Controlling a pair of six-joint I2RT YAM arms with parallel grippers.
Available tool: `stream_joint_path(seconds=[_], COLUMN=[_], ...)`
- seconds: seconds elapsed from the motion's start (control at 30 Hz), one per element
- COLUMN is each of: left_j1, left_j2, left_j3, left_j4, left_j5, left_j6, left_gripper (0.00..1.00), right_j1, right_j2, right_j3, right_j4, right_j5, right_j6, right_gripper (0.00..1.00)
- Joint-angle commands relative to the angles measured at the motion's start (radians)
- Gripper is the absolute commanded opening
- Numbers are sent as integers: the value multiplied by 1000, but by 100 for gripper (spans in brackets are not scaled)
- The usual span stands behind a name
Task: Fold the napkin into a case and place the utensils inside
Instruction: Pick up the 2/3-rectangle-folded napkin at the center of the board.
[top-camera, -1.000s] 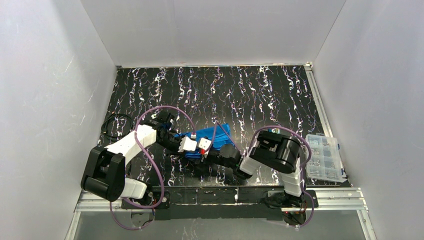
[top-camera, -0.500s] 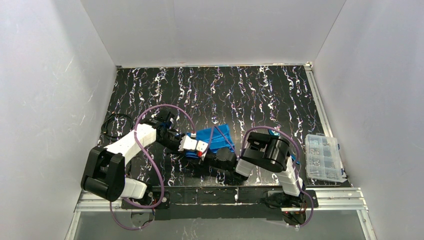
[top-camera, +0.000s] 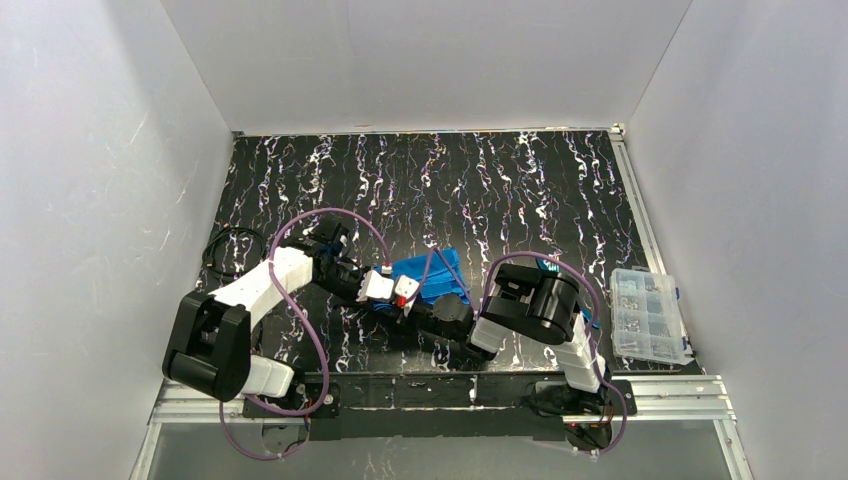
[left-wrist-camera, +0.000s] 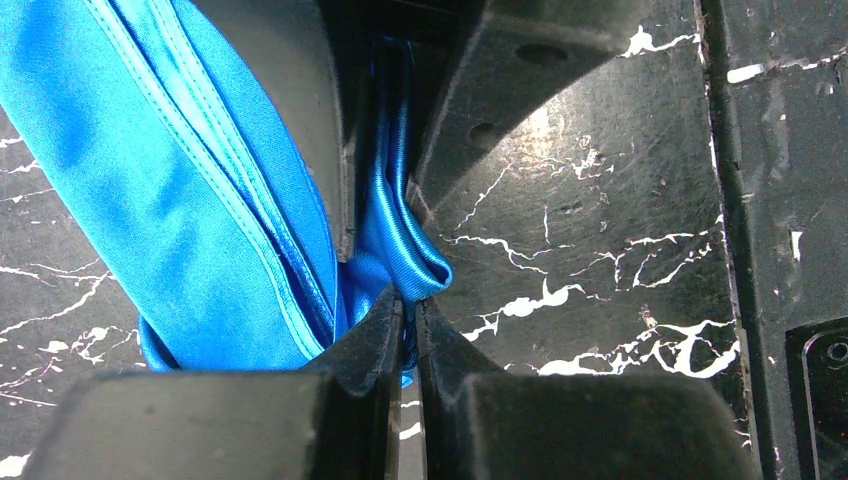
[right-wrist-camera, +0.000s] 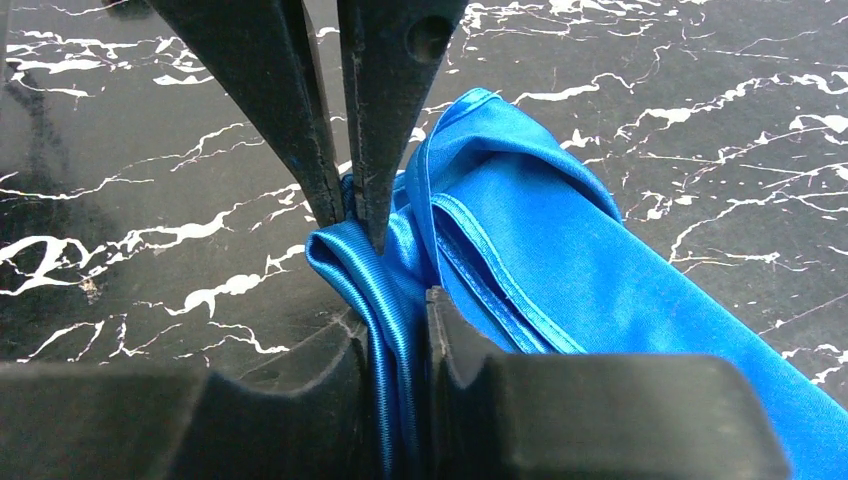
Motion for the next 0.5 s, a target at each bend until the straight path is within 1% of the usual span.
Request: stream_joint_path(seconds=[0.0, 0.07, 0.13, 0.17, 0.27, 0.4, 0.47], left_j1=[0, -1, 5, 10, 23, 31, 39], left_j2=[1, -5, -16, -28, -89, -197, -239], left_j3=[5, 17, 32, 35, 18, -19, -31], left_j4=[-15, 0, 5, 12, 39, 36, 44], left_j5=[8, -5, -16, -19, -32, -60, -82], left_j6=[-2, -58, -125, -151, -218, -267, -299], left_gripper=[3, 13, 18, 20, 25, 28, 30], right_j1=[3, 2, 3, 3, 3, 0, -5], right_j2=[-11, -16, -20, -20, -15, -11, -11], right_j3=[20, 17, 15, 10, -4, -3, -1], right_j4=[105, 86, 61, 61, 74, 69, 65], right_j5=[-23, -45, -80, -88, -103, -125, -133], right_j6=[29, 42, 51, 60, 83, 84, 111], right_gripper=[21, 13, 4, 1, 1, 1, 1])
